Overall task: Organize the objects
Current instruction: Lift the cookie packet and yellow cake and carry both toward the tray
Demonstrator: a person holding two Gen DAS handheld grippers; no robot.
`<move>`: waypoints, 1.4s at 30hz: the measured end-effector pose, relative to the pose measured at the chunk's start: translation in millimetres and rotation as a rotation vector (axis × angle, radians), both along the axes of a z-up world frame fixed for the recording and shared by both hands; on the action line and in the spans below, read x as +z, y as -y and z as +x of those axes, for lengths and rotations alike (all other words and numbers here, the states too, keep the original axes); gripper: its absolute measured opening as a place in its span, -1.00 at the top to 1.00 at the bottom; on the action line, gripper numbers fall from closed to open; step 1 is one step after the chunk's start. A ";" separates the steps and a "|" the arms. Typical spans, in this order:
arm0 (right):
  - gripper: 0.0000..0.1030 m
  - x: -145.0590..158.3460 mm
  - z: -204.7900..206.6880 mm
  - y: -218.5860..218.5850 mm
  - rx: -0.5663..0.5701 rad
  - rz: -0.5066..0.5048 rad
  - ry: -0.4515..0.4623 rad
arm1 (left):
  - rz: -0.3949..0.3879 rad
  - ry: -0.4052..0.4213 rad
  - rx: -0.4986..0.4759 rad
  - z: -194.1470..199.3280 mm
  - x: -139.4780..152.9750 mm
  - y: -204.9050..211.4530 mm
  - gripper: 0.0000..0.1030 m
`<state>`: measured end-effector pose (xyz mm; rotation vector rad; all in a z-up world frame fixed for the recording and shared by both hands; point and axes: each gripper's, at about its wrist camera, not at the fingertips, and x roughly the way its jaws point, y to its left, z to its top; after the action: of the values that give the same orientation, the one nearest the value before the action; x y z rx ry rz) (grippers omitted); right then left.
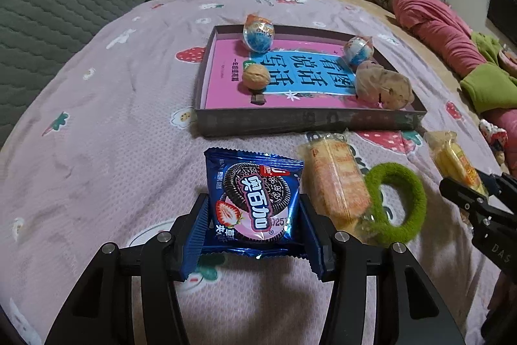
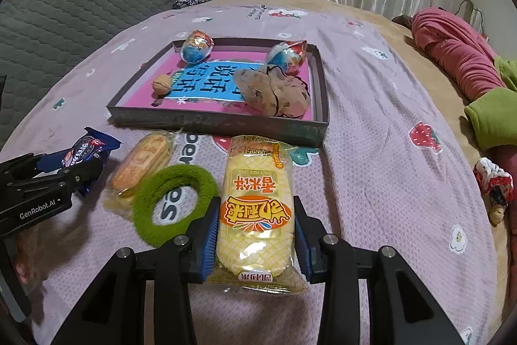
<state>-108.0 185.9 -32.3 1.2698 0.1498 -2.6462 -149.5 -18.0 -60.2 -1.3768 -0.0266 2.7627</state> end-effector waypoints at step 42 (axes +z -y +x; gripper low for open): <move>0.21 97.8 102.1 33.5 0.108 -0.038 -0.164 | 0.012 -0.176 0.006 102.8 111.8 -4.0 -0.07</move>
<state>-5.9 152.5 65.4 1.0031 0.1858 -2.6441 -46.7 -14.0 51.6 -1.1269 -0.0398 2.8720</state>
